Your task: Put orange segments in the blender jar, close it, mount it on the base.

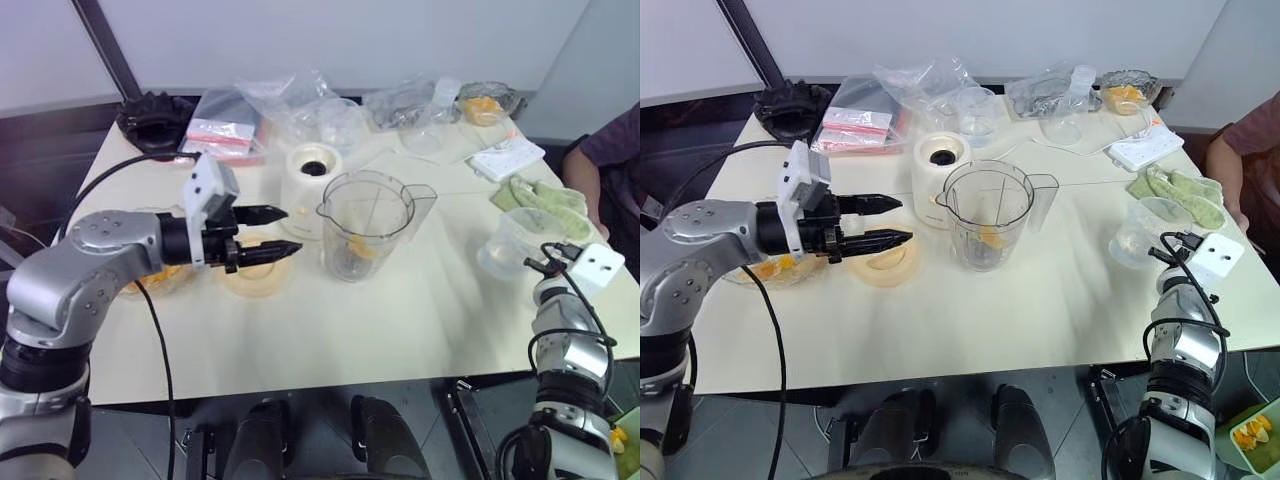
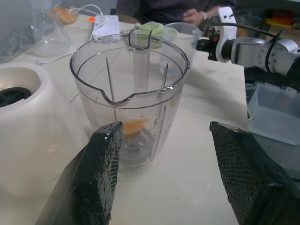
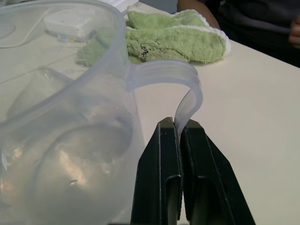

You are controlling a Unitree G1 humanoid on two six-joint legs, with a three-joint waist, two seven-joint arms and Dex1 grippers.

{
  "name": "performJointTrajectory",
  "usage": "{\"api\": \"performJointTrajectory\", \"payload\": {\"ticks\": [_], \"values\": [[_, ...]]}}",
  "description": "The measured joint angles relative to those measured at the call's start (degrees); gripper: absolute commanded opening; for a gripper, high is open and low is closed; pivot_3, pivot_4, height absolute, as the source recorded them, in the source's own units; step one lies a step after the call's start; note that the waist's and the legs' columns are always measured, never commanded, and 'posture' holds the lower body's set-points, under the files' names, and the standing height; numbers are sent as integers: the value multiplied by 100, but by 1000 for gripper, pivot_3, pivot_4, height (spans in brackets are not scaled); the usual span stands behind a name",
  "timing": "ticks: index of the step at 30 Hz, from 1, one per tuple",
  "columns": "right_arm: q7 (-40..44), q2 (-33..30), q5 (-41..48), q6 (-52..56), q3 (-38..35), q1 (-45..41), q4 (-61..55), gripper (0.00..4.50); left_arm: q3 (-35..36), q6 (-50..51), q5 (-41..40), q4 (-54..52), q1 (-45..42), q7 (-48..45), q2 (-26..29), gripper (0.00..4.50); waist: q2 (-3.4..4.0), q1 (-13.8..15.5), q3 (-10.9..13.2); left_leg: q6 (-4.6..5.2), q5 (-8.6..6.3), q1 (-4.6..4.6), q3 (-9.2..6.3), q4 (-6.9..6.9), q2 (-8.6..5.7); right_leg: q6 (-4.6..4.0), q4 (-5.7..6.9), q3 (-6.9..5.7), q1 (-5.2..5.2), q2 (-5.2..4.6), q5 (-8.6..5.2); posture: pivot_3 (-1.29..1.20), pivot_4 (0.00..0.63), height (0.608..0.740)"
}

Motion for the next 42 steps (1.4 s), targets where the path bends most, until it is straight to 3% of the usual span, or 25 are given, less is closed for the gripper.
{"api": "performJointTrajectory", "payload": {"ticks": [2,5,11,33,42], "values": [[-8,22,0,-1,-1,36,-7,35,-7,-39,32,3,0,-20,0,3058,0,-1,0,0,0,0,1,0,0,0,0,0,0,0,0,0,150,740],[-7,25,0,-2,-1,47,-16,934,-22,-49,44,4,-2,-41,0,3058,0,-1,0,0,0,0,0,0,0,0,0,0,0,0,0,0,150,740],[-28,17,-41,1,7,169,-46,3887,-37,-50,49,10,-2,-51,-1,3058,-1,-14,-1,0,0,1,0,0,0,-1,0,0,0,0,0,0,150,740],[423,151,39,343,307,1756,-2051,3887,-278,-377,433,615,-4,-268,-171,3058,0,12,-2,0,0,2,-3,0,2,-2,-1,-2,1,-1,-1,0,150,740],[1232,15,357,847,254,3623,-4355,3887,-1509,-2041,2482,2287,-31,-806,236,3058,7,38,-7,-4,-3,-1,-8,-4,10,-10,-21,-4,-2,-19,4,0,150,740]]}}
